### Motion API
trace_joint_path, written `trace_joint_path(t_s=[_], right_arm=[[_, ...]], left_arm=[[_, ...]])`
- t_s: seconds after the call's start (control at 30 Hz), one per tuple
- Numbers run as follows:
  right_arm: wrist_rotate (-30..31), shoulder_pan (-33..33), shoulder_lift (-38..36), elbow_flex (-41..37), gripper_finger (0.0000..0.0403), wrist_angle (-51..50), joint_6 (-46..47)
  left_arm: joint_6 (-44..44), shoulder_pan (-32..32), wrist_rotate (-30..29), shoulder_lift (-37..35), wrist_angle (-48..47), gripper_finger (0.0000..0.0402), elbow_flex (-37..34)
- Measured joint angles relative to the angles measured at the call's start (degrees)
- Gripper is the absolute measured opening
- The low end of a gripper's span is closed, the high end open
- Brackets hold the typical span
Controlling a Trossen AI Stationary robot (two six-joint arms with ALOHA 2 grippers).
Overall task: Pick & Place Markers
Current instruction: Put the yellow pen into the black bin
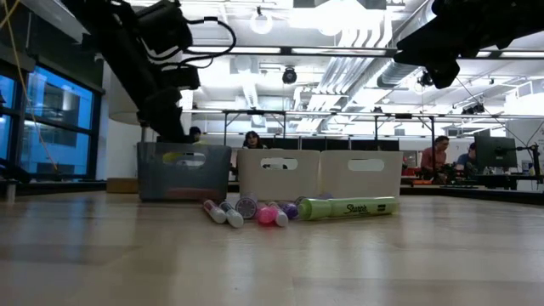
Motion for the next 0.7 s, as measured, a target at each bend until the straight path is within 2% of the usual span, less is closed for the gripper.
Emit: trace_joint_path(t_s=[0.27, 0.5, 0.7], right_arm=[[0.0, 0.0, 0.0, 0.0, 0.0103, 0.0, 0.0], [0.0, 0.0, 0.0, 0.0, 0.0103, 0.0, 0.0], [0.0, 0.0, 0.0, 0.0, 0.0103, 0.0, 0.0]], left_arm=[[5.0, 3.3, 5.7, 0.7, 5.1, 0.0038, -1.4], [6.6, 3.8, 6.9, 2.5, 5.2, 0.0040, -1.5], [7.5, 3.8, 7.8, 3.5, 5.2, 0.0078, -1.5]])
